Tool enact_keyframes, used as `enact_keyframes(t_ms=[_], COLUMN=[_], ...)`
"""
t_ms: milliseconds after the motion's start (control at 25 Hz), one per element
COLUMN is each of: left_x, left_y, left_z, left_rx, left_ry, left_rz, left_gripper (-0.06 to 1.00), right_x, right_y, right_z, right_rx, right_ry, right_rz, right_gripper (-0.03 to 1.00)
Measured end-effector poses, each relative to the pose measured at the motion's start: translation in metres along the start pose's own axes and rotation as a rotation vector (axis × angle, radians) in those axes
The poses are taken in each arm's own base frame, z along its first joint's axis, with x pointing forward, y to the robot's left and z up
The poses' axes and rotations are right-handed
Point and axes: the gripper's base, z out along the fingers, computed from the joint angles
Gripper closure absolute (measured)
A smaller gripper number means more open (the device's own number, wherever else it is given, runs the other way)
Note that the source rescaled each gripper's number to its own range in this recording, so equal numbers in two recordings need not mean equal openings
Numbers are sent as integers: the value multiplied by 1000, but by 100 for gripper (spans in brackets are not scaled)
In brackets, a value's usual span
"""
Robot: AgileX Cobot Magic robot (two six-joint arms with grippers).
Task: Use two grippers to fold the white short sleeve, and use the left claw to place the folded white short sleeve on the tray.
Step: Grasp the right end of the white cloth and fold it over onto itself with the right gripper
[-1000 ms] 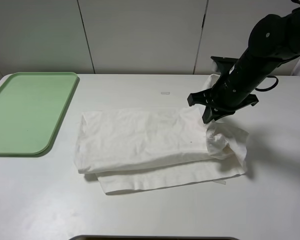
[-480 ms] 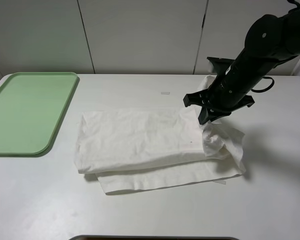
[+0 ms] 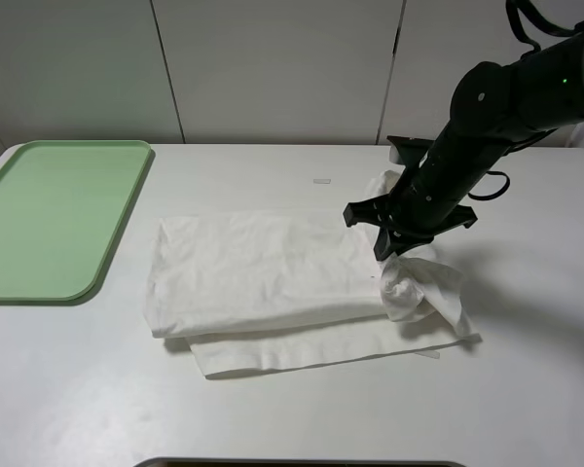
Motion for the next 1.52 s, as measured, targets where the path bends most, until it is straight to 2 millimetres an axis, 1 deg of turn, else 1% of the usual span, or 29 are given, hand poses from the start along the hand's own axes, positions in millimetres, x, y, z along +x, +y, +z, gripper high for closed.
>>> enact_keyframes(t_ms=[120,240,360,480,520,560,600,640,680,720,760,800,880,1000,1120,1200,1240,1280,1360,1520], left_x=[0,0,0,0,0,0,0,0,0,0,0,0,0,0,0,0,0,0,0,0], left_y=[0,0,0,0,0,0,0,0,0,0,0,0,0,0,0,0,0,0,0,0], left_z=[0,0,0,0,0,0,0,0,0,0,0,0,0,0,0,0,0,0,0,0], left_rx=[1,1,1,1,1,1,1,1,1,1,1,1,1,1,1,1,1,1,1,1], left_ry=[0,0,1,1,1,1,1,1,1,1,1,1,1,1,1,1,1,1,1,1], left_rz=[-1,-1,-1,-1,-1,-1,-1,-1,-1,-1,-1,-1,-1,-1,-1,-1,-1,-1,-1,-1], left_gripper=[-5,-5,-5,-5,-5,-5,-5,-5,-5,-5,-5,-5,-5,-5,-5,-5,-5,-5,-5,-5], right_x=[1,3,3,3,3,3,3,3,3,3,5,6,9,13,15,16,18,19,21,27], right_y=[3,10,20,25,29,33,36,37,43,48,58,63,73,84,90,93,97,99,102,113], right_z=[7,12,14,15,16,16,16,16,17,18,18,19,19,20,20,20,20,20,20,21], right_rx=[-6,-16,-29,-37,-44,-49,-53,-53,-61,-68,-87,-98,-124,-158,-180,-191,-200,-200,-203,-220], right_ry=[11,16,-7,-17,-25,-38,-51,-54,-76,-85,-95,-106,-113,-114,-117,-120,-119,-120,-120,-112], right_rz=[6,-3,-14,-19,-21,-25,-31,-35,-46,-66,-92,-119,-153,-196,-225,-258,-298,-322,-343,-390], right_gripper=[91,91,91,91,88,84,76,71,51,28,19,15,13,13,13,17,21,22,23,24])
